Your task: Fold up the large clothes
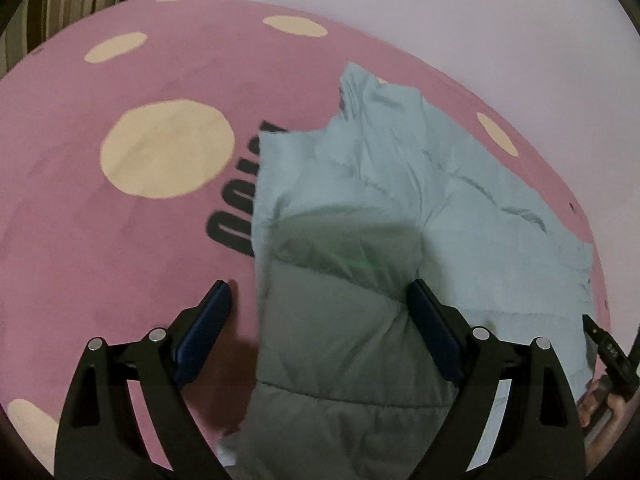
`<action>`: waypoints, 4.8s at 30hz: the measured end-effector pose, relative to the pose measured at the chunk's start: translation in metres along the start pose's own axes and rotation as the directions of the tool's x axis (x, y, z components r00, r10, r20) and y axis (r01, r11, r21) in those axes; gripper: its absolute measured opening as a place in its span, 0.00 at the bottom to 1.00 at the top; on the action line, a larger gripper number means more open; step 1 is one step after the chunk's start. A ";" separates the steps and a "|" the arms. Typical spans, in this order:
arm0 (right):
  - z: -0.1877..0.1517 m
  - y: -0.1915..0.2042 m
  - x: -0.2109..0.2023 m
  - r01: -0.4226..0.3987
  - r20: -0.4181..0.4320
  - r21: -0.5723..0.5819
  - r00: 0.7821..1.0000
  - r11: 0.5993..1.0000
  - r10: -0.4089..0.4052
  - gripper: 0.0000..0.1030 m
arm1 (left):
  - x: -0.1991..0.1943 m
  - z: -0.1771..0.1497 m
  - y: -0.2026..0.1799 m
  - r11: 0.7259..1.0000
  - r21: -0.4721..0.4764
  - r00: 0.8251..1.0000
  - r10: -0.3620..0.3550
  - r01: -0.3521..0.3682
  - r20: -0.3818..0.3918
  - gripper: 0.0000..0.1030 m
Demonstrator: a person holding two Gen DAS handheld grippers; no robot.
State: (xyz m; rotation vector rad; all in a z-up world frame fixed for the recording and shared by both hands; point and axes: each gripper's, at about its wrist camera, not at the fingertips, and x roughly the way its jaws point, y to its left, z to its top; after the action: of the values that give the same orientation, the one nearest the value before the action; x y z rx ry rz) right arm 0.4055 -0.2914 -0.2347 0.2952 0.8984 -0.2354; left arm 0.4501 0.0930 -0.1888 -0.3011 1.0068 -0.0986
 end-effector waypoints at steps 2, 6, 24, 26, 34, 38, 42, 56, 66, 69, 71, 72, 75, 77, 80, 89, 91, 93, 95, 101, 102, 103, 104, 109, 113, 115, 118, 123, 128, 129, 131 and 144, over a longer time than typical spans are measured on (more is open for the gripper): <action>-0.002 -0.003 0.006 -0.012 -0.015 0.020 1.000 1.000 0.012 0.82 | 0.003 -0.002 -0.002 1.000 0.010 1.000 0.010 -0.011 0.004 0.87; -0.009 -0.011 0.015 -0.048 -0.041 0.069 0.998 0.996 0.051 0.82 | 0.008 -0.004 -0.012 0.997 0.059 0.999 0.039 -0.040 0.010 0.75; -0.021 0.015 -0.009 -0.108 0.005 0.044 0.994 0.993 0.108 0.17 | -0.012 -0.010 -0.039 0.992 0.119 0.998 0.028 -0.034 0.057 0.11; -0.023 0.012 -0.013 -0.115 0.011 0.052 0.993 0.992 0.114 0.16 | -0.016 -0.009 -0.039 0.993 0.115 0.998 0.028 -0.035 0.061 0.10; -0.023 0.011 -0.034 -0.152 0.034 0.071 0.988 0.986 0.150 0.14 | -0.052 -0.011 -0.041 0.993 0.120 0.994 -0.001 -0.012 0.110 0.08; -0.024 0.010 -0.049 -0.183 0.044 0.084 0.983 0.979 0.180 0.14 | -0.070 -0.016 -0.041 0.992 0.128 0.993 -0.008 -0.006 0.115 0.08; -0.035 0.006 -0.067 -0.210 0.051 0.096 0.977 0.973 0.206 0.14 | -0.086 -0.030 -0.036 0.992 0.129 0.994 -0.013 0.000 0.104 0.08; -0.113 -0.008 -0.118 -0.233 0.007 0.102 0.972 0.967 0.233 0.14 | -0.136 -0.108 0.001 0.994 0.109 0.998 -0.017 0.010 0.059 0.08; -0.150 -0.017 -0.135 -0.228 -0.017 0.107 0.973 0.968 0.231 0.14 | -0.160 -0.157 0.020 0.996 0.091 0.999 -0.016 0.013 0.036 0.08; -0.160 -0.019 -0.138 -0.227 -0.023 0.105 0.973 0.968 0.231 0.14 | -0.163 -0.168 0.024 0.996 0.092 0.999 -0.011 0.007 0.034 0.09; -0.164 -0.020 -0.138 -0.227 -0.026 0.104 0.973 0.968 0.231 0.14 | -0.162 -0.173 0.025 0.996 0.086 1.000 -0.009 0.006 0.030 0.09; -0.166 -0.020 -0.137 -0.227 -0.029 0.104 0.972 0.968 0.231 0.14 | -0.162 -0.175 0.025 0.996 0.084 1.000 -0.009 0.007 0.029 0.09; -0.167 -0.019 -0.134 -0.228 -0.031 0.107 0.972 0.968 0.232 0.14 | -0.160 -0.180 0.025 0.996 0.086 1.000 -0.003 0.001 0.031 0.09; -0.167 -0.017 -0.131 -0.226 -0.031 0.105 0.973 0.969 0.230 0.14 | -0.159 -0.182 0.025 0.996 0.094 0.999 0.003 -0.006 0.036 0.09; -0.169 -0.015 -0.129 -0.225 -0.032 0.103 0.973 0.969 0.229 0.15 | -0.159 -0.184 0.023 0.995 0.095 0.999 0.006 -0.009 0.039 0.09; -0.172 -0.015 -0.127 -0.227 -0.033 0.102 0.972 0.968 0.232 0.15 | -0.160 -0.188 0.025 0.996 0.090 0.999 0.007 -0.011 0.040 0.10; -0.172 -0.015 -0.127 -0.228 -0.033 0.101 0.972 0.968 0.232 0.15 | -0.161 -0.188 0.025 0.996 0.091 0.999 0.008 -0.012 0.040 0.10; -0.173 -0.016 -0.127 -0.229 -0.034 0.104 0.972 0.968 0.234 0.15 | -0.162 -0.189 0.026 0.996 0.093 0.999 0.006 -0.010 0.040 0.10; -0.172 -0.015 -0.127 -0.229 -0.033 0.102 0.972 0.968 0.233 0.15 | -0.162 -0.189 0.027 0.996 0.091 0.999 0.004 -0.008 0.039 0.10; -0.173 -0.017 -0.126 -0.229 -0.033 0.096 0.972 0.969 0.233 0.16 | -0.161 -0.189 0.029 0.996 0.088 0.999 0.003 -0.007 0.038 0.10; -0.173 -0.017 -0.126 -0.228 -0.034 0.093 0.972 0.969 0.231 0.16 | -0.161 -0.190 0.028 0.996 0.090 0.999 0.004 -0.007 0.038 0.10; -0.172 -0.017 -0.126 -0.225 -0.035 0.093 0.973 0.970 0.229 0.19 | -0.161 -0.190 0.028 0.995 0.095 0.999 0.009 -0.012 0.037 0.11; -0.173 -0.016 -0.126 -0.223 -0.035 0.091 0.973 0.970 0.227 0.21 | -0.161 -0.190 0.027 0.995 0.097 0.999 0.013 -0.016 0.037 0.12; -0.171 -0.015 -0.133 -0.197 -0.026 0.075 0.979 0.977 0.200 0.49 | -0.164 -0.193 0.024 0.993 0.113 0.998 0.036 -0.040 0.044 0.35; -0.168 -0.014 -0.149 -0.171 0.001 0.055 0.985 0.984 0.171 0.66 | -0.175 -0.193 0.031 0.998 0.067 0.999 0.010 -0.012 0.038 0.65; -0.166 -0.013 -0.158 -0.149 0.012 0.044 0.989 0.988 0.148 0.66 | -0.180 -0.192 0.034 0.998 0.055 1.000 -0.008 0.007 0.025 0.69; -0.161 -0.014 -0.177 -0.099 0.043 0.042 0.994 0.994 0.098 0.66 | -0.189 -0.187 0.039 0.998 0.056 1.000 -0.005 0.004 0.018 0.71; -0.158 0.012 -0.201 -0.077 0.073 -0.012 0.994 0.997 0.078 0.59 | -0.200 -0.176 0.047 0.997 0.075 0.999 0.020 -0.023 0.030 0.73; -0.163 0.074 -0.186 -0.177 -0.038 -0.126 0.984 0.976 0.174 0.30 | -0.197 -0.169 0.049 0.993 0.112 0.999 0.036 -0.038 0.016 0.73; -0.164 0.090 -0.182 -0.201 -0.063 -0.143 0.979 0.969 0.194 0.29 | -0.196 -0.168 0.048 0.992 0.116 0.999 0.037 -0.039 0.015 0.73; -0.166 0.118 -0.178 -0.223 -0.076 -0.176 0.974 0.959 0.213 0.29 | -0.192 -0.165 0.048 0.993 0.116 0.999 0.032 -0.032 0.006 0.73; -0.193 0.186 -0.111 -0.177 -0.176 -0.251 0.975 0.952 0.135 0.29 | -0.168 -0.154 0.052 0.992 0.123 0.999 0.032 -0.027 -0.035 0.73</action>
State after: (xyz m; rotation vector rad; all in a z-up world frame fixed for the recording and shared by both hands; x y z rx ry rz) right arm 0.2573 -0.0417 -0.2316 0.1355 1.0447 0.0579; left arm 0.2278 0.1484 -0.1432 -0.1722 1.0368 -0.1390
